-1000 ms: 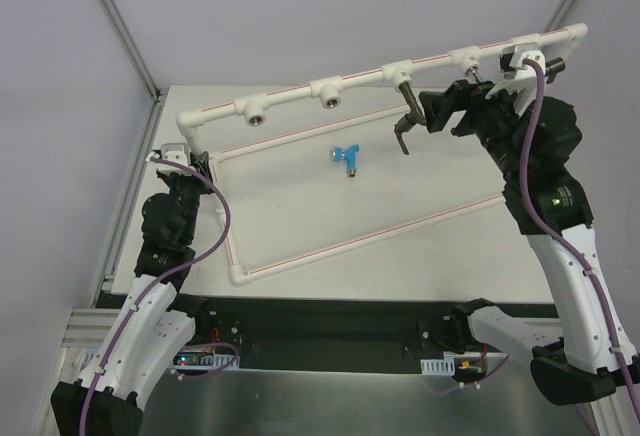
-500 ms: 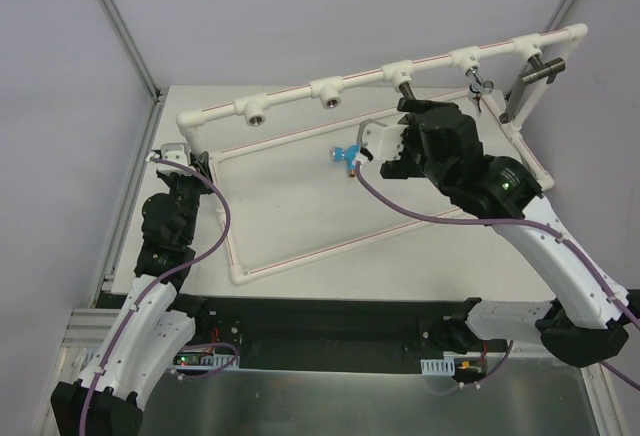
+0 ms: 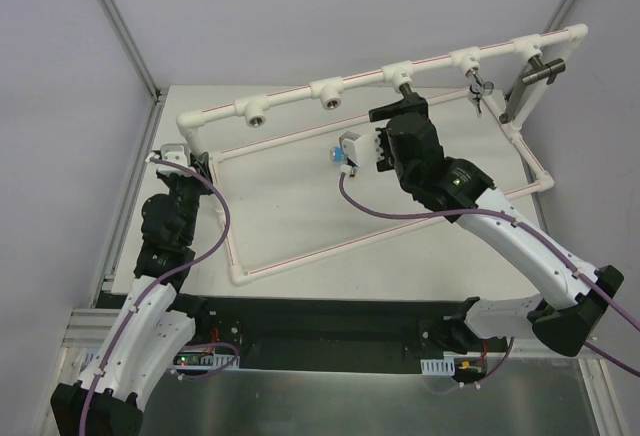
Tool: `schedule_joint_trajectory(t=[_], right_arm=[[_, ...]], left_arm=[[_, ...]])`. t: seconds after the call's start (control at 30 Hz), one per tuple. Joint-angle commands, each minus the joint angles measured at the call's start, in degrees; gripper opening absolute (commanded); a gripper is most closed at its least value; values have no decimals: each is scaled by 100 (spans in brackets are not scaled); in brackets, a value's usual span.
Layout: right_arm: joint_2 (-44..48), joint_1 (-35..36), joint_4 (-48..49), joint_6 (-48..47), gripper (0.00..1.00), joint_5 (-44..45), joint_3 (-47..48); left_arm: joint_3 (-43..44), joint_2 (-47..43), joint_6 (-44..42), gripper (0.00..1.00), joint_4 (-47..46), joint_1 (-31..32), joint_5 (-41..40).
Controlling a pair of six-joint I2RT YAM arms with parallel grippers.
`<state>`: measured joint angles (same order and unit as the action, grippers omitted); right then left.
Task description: Install the water faucets
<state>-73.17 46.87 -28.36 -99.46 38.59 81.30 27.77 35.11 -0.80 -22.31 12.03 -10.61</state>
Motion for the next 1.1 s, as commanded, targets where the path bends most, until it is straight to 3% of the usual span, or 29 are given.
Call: schedule_joint_trajectory(t=[0.0, 0.2, 0.33, 0.4, 0.53, 0.63, 1.07], right_arm=[[-101, -187, 1165, -785, 81, 220, -430], [-207, -477, 1851, -803, 72, 0, -808], [-286, -609, 1896, -7, 61, -184, -738], [-242, -661, 1887, 390, 51, -447, -712], [-163, -714, 1668, 1436, 14, -870, -589], [-145, -776, 1457, 2227, 2, -1151, -458], [92, -1268, 1306, 5216, 2, -2583, -377]], left_arm=[[88, -154, 133, 0, -292, 89, 279], [88, -145, 133, 0, -274, 89, 270], [88, -101, 133, 0, -274, 89, 279], [88, -84, 133, 0, -274, 89, 270], [88, -49, 133, 0, -283, 89, 279], [80, -22, 133, 0, -292, 89, 297], [71, 57, 133, 0, -327, 89, 323]])
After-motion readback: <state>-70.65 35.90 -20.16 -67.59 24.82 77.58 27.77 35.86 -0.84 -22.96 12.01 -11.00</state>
